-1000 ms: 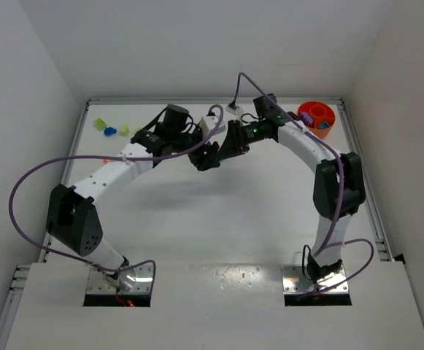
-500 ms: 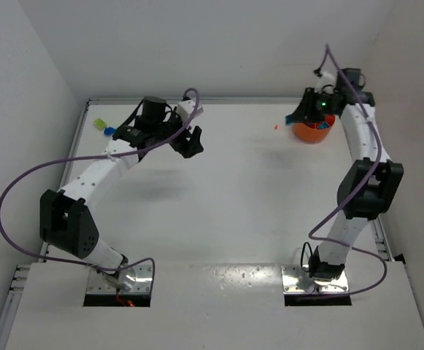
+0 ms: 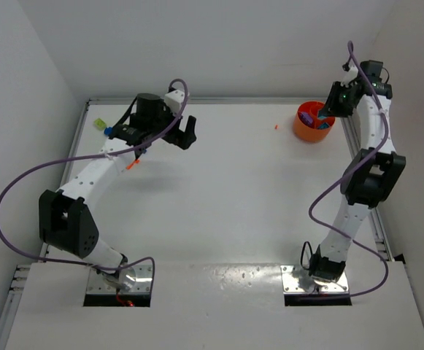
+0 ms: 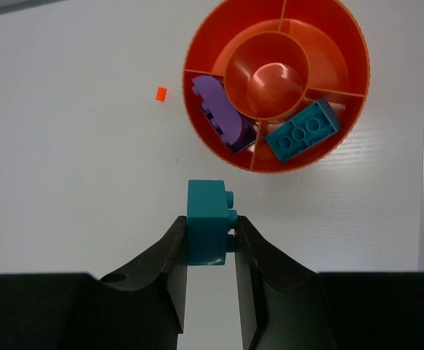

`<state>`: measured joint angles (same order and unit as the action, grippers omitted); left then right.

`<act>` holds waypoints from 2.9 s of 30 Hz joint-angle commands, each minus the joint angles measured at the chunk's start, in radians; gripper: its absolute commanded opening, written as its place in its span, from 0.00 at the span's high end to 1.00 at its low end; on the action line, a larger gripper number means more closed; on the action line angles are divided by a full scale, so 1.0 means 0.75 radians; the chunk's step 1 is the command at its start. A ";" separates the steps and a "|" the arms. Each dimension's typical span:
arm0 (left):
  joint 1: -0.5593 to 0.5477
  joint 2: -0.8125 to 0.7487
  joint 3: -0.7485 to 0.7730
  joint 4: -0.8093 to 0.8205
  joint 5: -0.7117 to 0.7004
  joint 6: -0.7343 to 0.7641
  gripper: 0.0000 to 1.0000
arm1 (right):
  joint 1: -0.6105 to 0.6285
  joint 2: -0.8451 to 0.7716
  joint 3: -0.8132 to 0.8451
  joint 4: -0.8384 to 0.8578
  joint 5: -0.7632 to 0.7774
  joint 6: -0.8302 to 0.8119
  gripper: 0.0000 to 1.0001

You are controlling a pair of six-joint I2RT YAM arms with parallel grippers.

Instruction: Sort the legos into containers by color

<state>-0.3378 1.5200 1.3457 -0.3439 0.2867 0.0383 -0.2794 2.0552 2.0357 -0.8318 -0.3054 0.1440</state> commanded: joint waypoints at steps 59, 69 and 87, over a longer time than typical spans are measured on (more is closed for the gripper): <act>0.078 0.013 0.006 0.062 -0.018 -0.069 0.00 | -0.020 0.107 0.068 0.166 0.025 0.129 0.49; 0.166 0.037 0.006 0.062 0.052 -0.157 0.00 | 0.137 -0.155 -0.176 0.228 -0.114 0.033 0.56; 0.166 -0.008 -0.021 0.062 -0.012 -0.102 0.00 | 0.401 0.011 -0.019 0.244 0.249 0.060 0.63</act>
<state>-0.2207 1.5410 1.3346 -0.3267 0.2386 -0.0673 0.0452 2.0911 1.9503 -0.6899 -0.1982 0.1871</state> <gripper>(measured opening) 0.995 0.374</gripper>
